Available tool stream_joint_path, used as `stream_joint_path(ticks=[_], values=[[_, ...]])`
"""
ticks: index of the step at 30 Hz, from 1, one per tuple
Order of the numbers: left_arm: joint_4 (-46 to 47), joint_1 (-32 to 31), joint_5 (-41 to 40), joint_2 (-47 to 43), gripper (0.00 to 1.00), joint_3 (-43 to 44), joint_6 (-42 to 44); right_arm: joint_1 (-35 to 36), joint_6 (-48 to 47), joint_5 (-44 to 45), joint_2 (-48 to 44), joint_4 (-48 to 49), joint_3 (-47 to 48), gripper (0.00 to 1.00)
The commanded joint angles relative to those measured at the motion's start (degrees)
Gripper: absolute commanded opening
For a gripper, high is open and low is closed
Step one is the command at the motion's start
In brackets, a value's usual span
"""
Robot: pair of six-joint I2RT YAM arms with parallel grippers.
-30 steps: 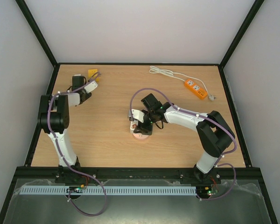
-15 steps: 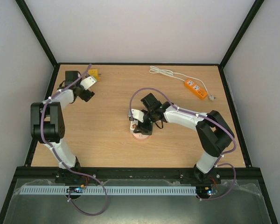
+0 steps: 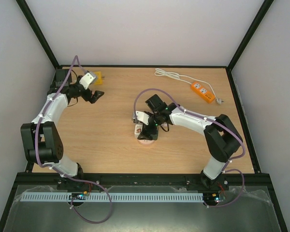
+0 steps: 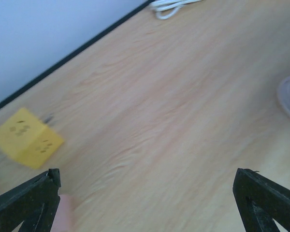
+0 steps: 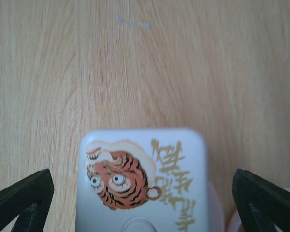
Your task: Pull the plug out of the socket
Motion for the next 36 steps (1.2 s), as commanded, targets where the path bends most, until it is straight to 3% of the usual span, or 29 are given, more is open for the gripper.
stream_joint_path(ticks=[1, 7, 13, 20, 25, 31, 36], values=[[-11.5, -0.3, 11.9, 0.4, 0.99, 3.6, 3.2, -0.9, 0.2, -2.1, -4.1, -2.8, 3.9, 0.98], [-18.0, -2.2, 13.2, -0.2, 0.99, 2.8, 10.6, -4.4, -3.7, -4.3, -8.3, -6.8, 1.8, 0.98], [-22.7, -11.0, 9.8, -0.9, 0.99, -0.5, 17.7, -8.8, -5.0, -5.5, -13.7, -6.3, -6.2, 0.98], [-19.3, -21.8, 8.1, -2.2, 0.99, -5.5, 20.2, -10.4, -5.3, -5.8, -17.2, 0.9, -14.3, 0.98], [-15.1, -27.1, 7.8, -2.8, 0.97, -9.5, 20.3, -10.4, -5.1, -6.8, -15.5, 5.2, -15.2, 0.98], [-10.9, -30.6, 6.6, -2.5, 0.94, -13.4, 21.1, -10.4, -5.8, -8.5, -13.1, 8.0, -15.3, 0.99], [-8.8, -31.6, 6.2, -2.1, 0.92, -14.2, 20.3, -10.3, -7.2, -10.7, -10.6, 7.6, -14.9, 0.93]])
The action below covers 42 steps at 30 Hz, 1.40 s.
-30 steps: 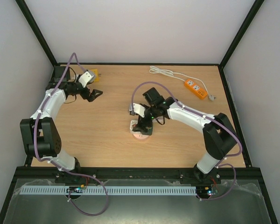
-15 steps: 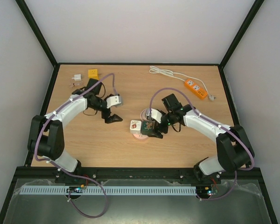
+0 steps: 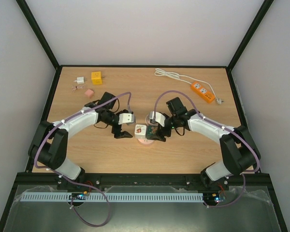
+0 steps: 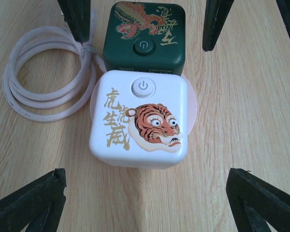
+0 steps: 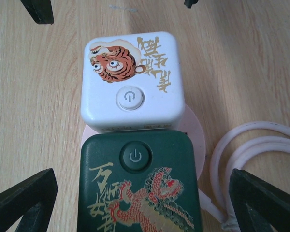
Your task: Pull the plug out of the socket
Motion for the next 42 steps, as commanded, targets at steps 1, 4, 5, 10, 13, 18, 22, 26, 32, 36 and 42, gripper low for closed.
stream_joint_path(ticks=[1, 4, 5, 10, 13, 18, 22, 26, 32, 36, 42], values=[[3.6, -0.8, 0.5, -0.4, 0.91, -0.9, 0.6, 0.2, -1.8, -2.8, 2.3, 1.5, -0.1, 0.91], [4.4, -1.9, 0.3, -0.2, 0.87, -1.4, 0.0, 0.2, -2.4, -2.8, 3.6, 1.4, 0.0, 0.85], [4.6, -2.3, 0.4, -0.1, 0.87, -1.5, -0.1, 0.3, -2.7, -2.7, 3.7, 1.3, -0.2, 0.84], [6.4, -3.4, 0.2, 0.7, 0.82, -1.8, -1.0, 0.4, -2.5, -2.4, 4.2, 2.2, -0.7, 0.77], [7.0, -3.9, -0.3, 1.2, 0.81, -1.3, -1.7, 0.6, -2.0, -1.8, 4.6, 2.4, -0.4, 0.72], [6.9, -4.2, -1.2, 1.5, 0.78, -1.3, -1.2, 2.7, -1.5, 0.3, 4.6, 2.7, -0.7, 0.6], [4.7, -4.2, -2.0, 1.1, 0.76, -1.3, 0.3, 4.6, -0.6, 1.9, 4.6, 3.2, -1.3, 0.54], [3.5, -3.3, -1.4, 0.2, 0.74, -2.4, 1.5, 5.9, 0.4, 2.1, 5.3, 4.8, -1.4, 0.5], [2.2, 0.3, 0.6, -2.1, 0.74, -4.4, 2.9, 8.3, 2.2, 4.7, 7.1, 7.9, -1.2, 0.45], [3.6, -0.1, 0.4, -2.9, 0.74, -6.8, 3.3, 8.8, 3.2, 5.7, 7.7, 8.7, -1.0, 0.43], [8.4, -1.1, 0.5, -3.1, 0.73, -8.3, 0.6, 9.3, 3.7, 4.4, 6.0, 13.9, -4.6, 0.4]])
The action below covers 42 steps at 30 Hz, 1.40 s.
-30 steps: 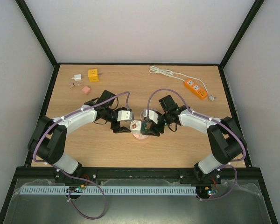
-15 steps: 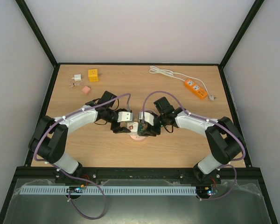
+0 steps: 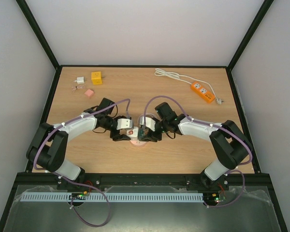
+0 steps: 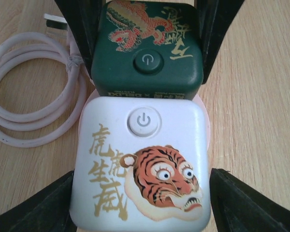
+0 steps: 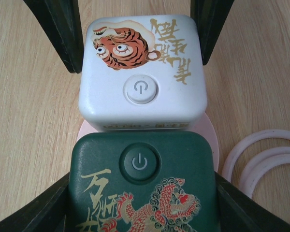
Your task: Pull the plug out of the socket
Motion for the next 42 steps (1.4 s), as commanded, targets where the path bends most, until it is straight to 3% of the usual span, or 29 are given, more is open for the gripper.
stream_joint_path(ticks=[1, 7, 11, 26, 35, 42], values=[[3.0, -0.9, 1.9, -1.2, 0.71, -1.1, -0.5, 1.1, 0.3, 1.5, 0.4, 4.4, -4.5, 0.4], [2.7, -0.7, 0.9, -1.4, 0.55, -1.3, 0.2, 1.2, -0.1, 1.4, 2.0, 3.5, -3.9, 0.37], [1.7, 0.0, 5.2, -1.6, 0.48, 0.2, -1.9, 1.2, -0.2, 0.7, 2.1, 2.8, -3.7, 0.34], [-0.8, 1.0, 10.3, -1.7, 0.39, 3.2, 0.0, 1.2, 2.2, 1.7, 3.9, 2.5, -1.8, 0.22], [2.5, 1.3, 6.3, -1.3, 0.36, 2.8, 3.6, 1.2, 3.1, 5.0, 7.4, 1.1, 2.4, 0.19], [2.9, 4.2, 14.2, -0.9, 0.31, 3.6, 2.2, 1.3, 3.0, 5.3, 8.7, 1.4, 2.9, 0.18]])
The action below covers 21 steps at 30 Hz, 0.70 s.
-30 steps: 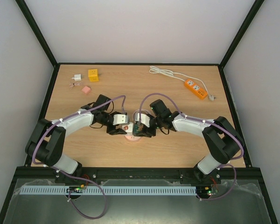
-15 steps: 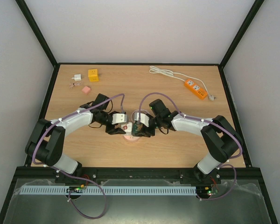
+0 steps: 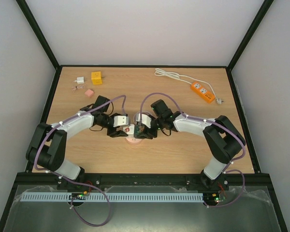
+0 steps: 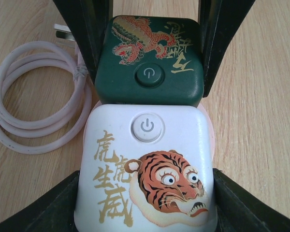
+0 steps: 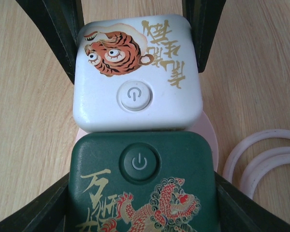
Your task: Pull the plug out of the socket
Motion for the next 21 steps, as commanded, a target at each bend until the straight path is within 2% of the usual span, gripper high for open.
stream_joint_path(ticks=[1, 13, 18, 21], values=[[3.6, 1.1, 13.7, -0.9, 0.31, 2.8, 0.3, 0.6, 0.3, 6.5, 3.5, -1.6, -1.0, 0.18], [3.5, 3.8, 17.6, -1.1, 0.29, 1.9, 1.2, 0.6, 0.4, 6.4, 3.8, -1.9, -0.9, 0.18], [5.9, 0.9, 11.3, -2.3, 0.29, -0.1, 1.8, 0.6, 0.7, 6.4, 4.1, -2.0, -0.6, 0.17], [5.5, -0.2, 10.7, -1.8, 0.29, -0.1, 2.2, 0.6, 0.8, 6.5, 4.3, -2.1, -0.4, 0.17]])
